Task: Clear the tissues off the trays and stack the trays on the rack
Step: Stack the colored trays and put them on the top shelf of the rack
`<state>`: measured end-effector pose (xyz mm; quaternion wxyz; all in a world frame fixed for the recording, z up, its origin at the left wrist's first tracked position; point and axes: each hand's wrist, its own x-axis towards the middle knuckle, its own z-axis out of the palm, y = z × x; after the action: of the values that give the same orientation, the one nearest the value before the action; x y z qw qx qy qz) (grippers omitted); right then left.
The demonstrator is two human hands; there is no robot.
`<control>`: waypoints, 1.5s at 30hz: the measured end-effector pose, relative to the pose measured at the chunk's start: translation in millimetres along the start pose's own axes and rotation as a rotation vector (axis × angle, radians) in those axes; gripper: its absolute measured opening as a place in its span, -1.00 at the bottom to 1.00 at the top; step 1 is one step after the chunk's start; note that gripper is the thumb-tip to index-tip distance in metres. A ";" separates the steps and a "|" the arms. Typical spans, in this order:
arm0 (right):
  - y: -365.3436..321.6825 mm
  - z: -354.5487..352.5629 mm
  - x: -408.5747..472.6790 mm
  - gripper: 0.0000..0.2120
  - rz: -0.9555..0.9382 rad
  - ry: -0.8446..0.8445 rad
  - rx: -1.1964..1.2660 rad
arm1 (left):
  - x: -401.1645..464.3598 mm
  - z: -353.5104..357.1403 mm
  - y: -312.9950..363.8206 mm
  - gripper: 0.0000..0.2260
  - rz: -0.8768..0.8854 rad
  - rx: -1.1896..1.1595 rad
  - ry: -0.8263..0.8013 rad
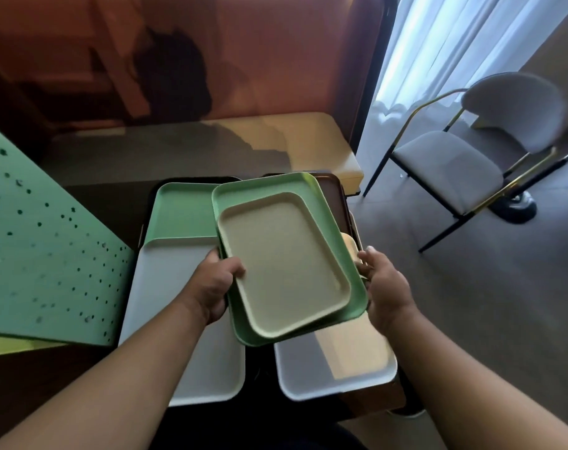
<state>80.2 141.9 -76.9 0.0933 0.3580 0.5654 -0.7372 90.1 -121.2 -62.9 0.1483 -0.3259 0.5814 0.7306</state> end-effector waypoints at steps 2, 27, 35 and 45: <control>-6.5 -12.1 10.4 -0.66 0.101 -0.091 -0.247 | -10.1 3.6 -7.2 -0.61 -0.020 0.099 -0.025; 42.0 -60.2 14.0 -0.37 -0.157 0.046 -1.152 | -29.6 66.3 -76.9 -0.40 -0.175 0.774 0.112; 42.7 -61.6 18.8 -0.40 -0.136 0.047 -1.196 | -15.7 73.9 -76.4 -0.30 -0.306 0.798 0.140; 41.9 -54.6 16.4 -0.41 -0.081 0.086 -1.060 | -15.5 76.6 -86.2 -0.32 -0.253 0.683 0.273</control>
<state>114.2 181.0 -125.1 0.2099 0.2694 0.8770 -0.3379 129.7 -22.1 -109.2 0.2582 -0.4212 0.7609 0.4206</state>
